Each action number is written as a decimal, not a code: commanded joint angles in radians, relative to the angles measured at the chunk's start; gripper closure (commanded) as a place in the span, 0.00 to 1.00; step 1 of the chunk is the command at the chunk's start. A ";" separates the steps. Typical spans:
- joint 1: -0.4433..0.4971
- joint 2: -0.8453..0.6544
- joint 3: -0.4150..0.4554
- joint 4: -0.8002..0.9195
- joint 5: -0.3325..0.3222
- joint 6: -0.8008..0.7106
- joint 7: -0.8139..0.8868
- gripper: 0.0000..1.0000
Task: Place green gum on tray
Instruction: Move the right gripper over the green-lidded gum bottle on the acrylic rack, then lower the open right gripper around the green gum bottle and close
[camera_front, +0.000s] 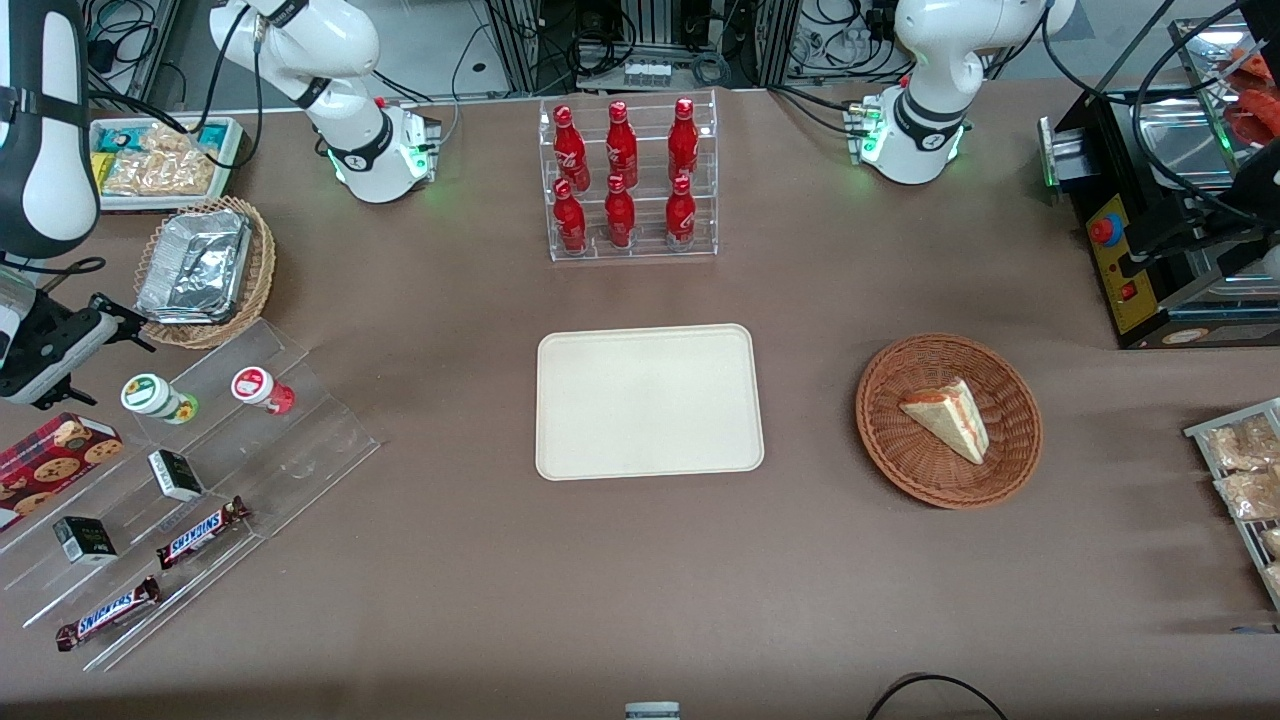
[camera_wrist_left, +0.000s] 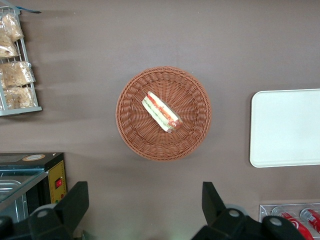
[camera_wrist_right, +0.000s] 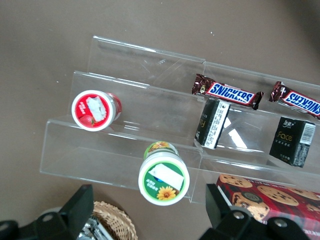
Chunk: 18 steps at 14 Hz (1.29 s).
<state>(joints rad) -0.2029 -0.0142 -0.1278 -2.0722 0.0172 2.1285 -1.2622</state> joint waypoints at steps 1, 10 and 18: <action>-0.013 0.011 0.005 -0.032 0.026 0.070 -0.028 0.00; -0.036 0.103 0.005 -0.032 0.079 0.169 -0.074 0.00; -0.041 0.111 0.004 -0.032 0.090 0.154 -0.072 1.00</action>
<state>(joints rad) -0.2311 0.1035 -0.1280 -2.0994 0.0736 2.2706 -1.3014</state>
